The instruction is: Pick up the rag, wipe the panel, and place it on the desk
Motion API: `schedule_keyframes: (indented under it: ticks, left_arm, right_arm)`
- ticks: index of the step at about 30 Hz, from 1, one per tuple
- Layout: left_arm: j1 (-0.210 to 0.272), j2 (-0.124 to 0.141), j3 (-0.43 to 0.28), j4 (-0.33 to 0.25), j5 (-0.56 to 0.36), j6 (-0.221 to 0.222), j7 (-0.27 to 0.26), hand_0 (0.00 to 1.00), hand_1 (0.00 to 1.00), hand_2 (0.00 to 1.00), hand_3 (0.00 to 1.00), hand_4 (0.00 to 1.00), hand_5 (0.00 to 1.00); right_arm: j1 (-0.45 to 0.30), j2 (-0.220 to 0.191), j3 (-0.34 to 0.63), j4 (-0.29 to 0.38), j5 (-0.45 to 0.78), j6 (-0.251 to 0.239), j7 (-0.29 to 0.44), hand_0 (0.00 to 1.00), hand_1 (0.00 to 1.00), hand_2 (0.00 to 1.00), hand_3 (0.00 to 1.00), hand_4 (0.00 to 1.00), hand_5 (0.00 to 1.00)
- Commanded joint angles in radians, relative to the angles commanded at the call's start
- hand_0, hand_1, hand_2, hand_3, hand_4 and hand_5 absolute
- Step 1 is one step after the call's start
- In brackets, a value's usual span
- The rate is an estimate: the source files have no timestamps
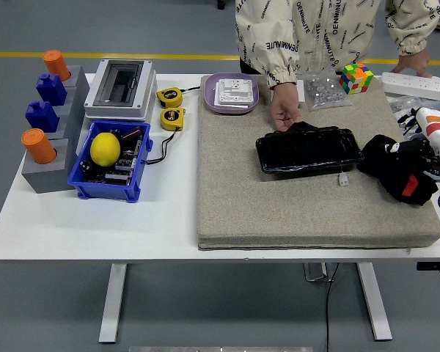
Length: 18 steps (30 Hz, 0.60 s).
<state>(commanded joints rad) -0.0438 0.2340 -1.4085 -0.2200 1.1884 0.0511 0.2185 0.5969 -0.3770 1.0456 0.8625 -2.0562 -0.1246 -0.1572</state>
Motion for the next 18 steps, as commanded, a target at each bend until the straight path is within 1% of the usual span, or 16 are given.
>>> schedule_keyframes:
  ticks: [18]
  left_arm:
    - [0.014, -0.01, -0.012, 0.001, 0.009, 0.0, 0.0, 0.635, 0.658, 0.682, 0.573, 0.613, 0.507]
  right_arm:
    - [0.007, -0.001, 0.003, 0.02, -0.003, -0.007, -0.001, 0.574, 0.599, 0.686, 0.705, 0.998, 0.553]
